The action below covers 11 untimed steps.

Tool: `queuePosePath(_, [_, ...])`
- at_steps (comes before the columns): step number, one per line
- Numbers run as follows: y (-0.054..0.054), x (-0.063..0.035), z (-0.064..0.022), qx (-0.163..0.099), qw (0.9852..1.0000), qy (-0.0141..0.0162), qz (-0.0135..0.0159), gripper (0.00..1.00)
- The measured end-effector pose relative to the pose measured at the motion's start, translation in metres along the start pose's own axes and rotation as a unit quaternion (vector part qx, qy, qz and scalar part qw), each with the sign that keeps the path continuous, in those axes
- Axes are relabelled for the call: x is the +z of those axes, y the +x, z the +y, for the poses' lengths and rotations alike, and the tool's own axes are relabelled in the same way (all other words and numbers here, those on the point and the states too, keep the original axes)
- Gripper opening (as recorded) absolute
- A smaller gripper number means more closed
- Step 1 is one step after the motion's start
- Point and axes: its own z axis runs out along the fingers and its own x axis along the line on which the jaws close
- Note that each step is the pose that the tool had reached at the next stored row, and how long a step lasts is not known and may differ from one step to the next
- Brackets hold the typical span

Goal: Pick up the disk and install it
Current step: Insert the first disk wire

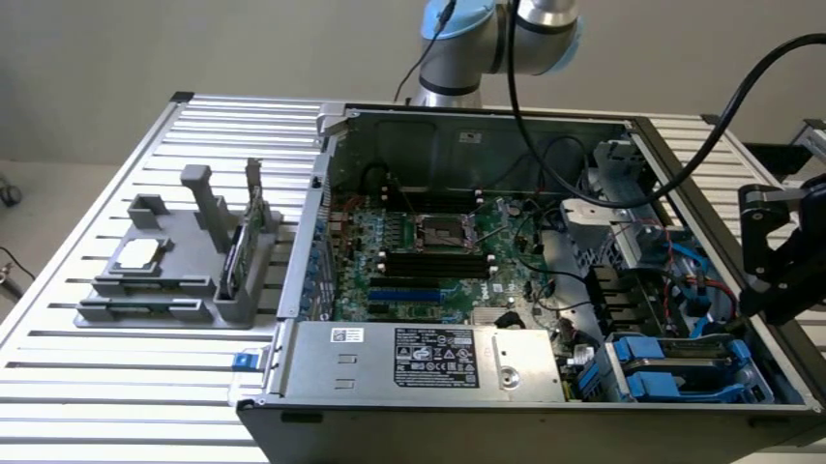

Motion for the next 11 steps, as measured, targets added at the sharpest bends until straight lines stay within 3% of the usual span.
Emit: queuePosePath(11, [-0.0011,0.0028,-0.0023,0.057,0.9984,-0.0014,-0.0024,0.25])
